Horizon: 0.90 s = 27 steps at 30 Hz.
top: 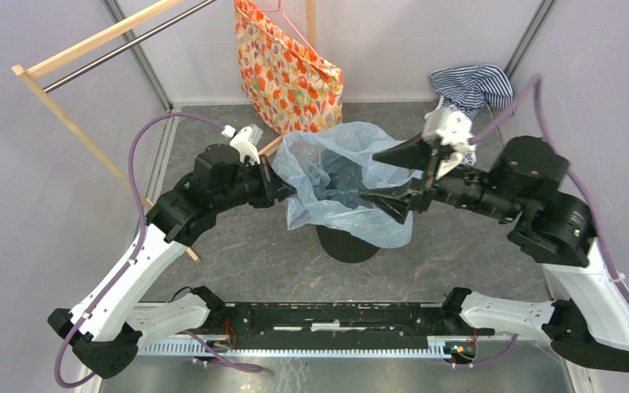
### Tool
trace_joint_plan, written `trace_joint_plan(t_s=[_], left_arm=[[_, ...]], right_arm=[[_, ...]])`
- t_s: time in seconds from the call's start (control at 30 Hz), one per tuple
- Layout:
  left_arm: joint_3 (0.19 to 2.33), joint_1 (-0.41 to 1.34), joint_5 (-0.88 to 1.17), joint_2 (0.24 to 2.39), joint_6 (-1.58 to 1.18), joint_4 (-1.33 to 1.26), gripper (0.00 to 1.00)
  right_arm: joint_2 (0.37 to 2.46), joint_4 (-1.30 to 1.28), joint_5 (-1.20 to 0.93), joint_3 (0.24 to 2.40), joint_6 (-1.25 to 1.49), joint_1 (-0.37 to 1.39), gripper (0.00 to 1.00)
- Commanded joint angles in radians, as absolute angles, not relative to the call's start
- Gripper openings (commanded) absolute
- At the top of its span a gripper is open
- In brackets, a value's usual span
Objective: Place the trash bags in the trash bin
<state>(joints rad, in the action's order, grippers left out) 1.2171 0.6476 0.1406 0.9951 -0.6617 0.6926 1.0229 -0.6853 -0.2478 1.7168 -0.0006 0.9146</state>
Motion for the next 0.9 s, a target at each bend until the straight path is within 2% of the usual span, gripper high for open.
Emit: trace_joint_plan(t_s=[0.0,0.2,0.3,0.33,0.37,0.5,0.57,0.67,0.87], left_arm=[[1.259,0.650,0.145,0.987,-0.617,0.663,0.02],[1.251,0.651,0.139,0.981,-0.617,0.668,0.02],[1.252,0.650,0.131,0.978,-0.616,0.676,0.02],[1.253,0.651,0.126,0.976,-0.615,0.679,0.02],[1.253,0.650,0.122,0.973,-0.615,0.682,0.02],[1.250,0.651,0.076,0.962,-0.621,0.707,0.02],[1.247,0.651,0.023,0.955,-0.630,0.731,0.02],[1.226,0.650,-0.062,0.942,-0.654,0.751,0.02],[1.114,0.649,-0.114,0.931,-0.694,0.711,0.02]], right_arm=[[1.056,-0.742,-0.316,1.636,-0.055,0.929,0.74],[1.096,-0.828,-0.265,1.591,-0.090,1.005,0.73],[1.100,-0.841,-0.230,1.565,-0.091,1.049,0.67],[1.098,-0.845,-0.218,1.559,-0.088,1.058,0.63],[1.094,-0.849,-0.208,1.555,-0.085,1.067,0.55],[1.062,-0.845,-0.184,1.511,-0.059,1.088,0.16],[1.037,-0.829,-0.186,1.456,-0.040,1.103,0.05],[0.986,-0.796,-0.170,1.340,-0.012,1.129,0.00],[0.886,-0.725,-0.106,1.111,0.049,1.147,0.00]])
